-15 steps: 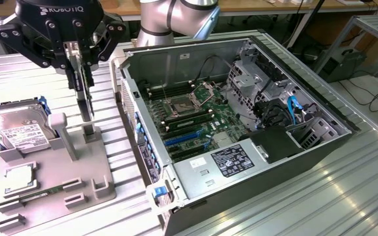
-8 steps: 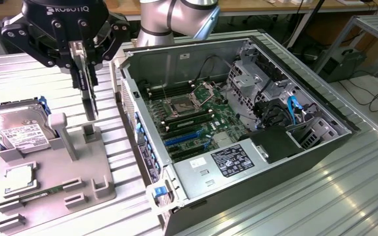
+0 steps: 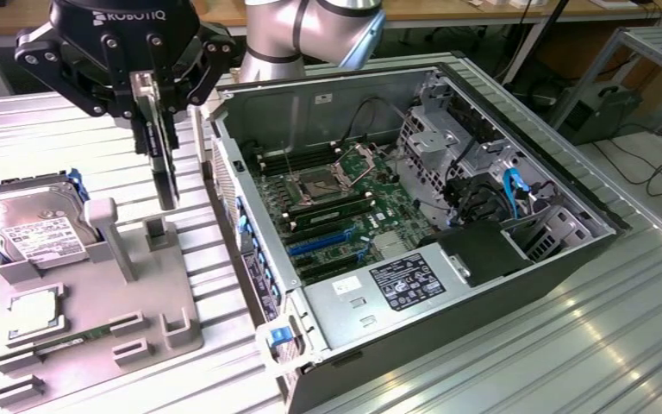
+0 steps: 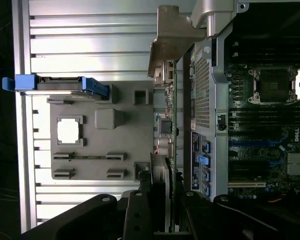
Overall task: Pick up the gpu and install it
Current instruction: 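Pick up the gpu and move the gpu toward the slot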
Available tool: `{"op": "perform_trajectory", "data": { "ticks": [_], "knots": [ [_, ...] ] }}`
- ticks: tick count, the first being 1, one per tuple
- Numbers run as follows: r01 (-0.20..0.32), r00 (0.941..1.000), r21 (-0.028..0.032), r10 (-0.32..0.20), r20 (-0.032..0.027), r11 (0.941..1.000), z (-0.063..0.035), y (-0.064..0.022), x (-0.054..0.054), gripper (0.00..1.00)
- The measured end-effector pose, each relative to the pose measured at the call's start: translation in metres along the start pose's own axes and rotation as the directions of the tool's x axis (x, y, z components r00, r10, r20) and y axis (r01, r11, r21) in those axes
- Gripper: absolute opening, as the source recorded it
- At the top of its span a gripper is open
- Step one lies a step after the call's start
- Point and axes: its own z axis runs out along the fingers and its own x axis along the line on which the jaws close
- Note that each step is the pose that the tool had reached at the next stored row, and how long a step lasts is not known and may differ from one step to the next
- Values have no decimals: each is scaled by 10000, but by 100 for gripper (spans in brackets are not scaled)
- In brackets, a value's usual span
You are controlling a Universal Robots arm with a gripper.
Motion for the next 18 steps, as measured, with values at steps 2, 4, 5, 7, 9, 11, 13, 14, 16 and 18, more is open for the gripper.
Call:
{"op": "perform_trajectory", "data": {
  "ticks": [2,4,5,7,9,11,13,14,16,18],
  "knots": [
    [0,10000,0,0,0,10000,0,0,-15,27],
    [0,10000,0,0,0,10000,0,1,-36,27],
    [0,10000,0,0,0,10000,0,1,-44,27],
    [0,10000,0,0,0,10000,0,1,-62,27],
    [1,10000,0,-1,0,10000,0,1,-78,27],
    [0,10000,1,0,0,10000,-1,1,-95,27],
    [0,10000,0,0,0,10000,-1,1,-112,27],
    [0,10000,-1,0,1,10000,0,2,-122,27],
    [1,10000,0,-1,0,10000,0,2,-144,27],
    [0,10000,0,0,1,10000,0,2,-166,27]
  ]
}}
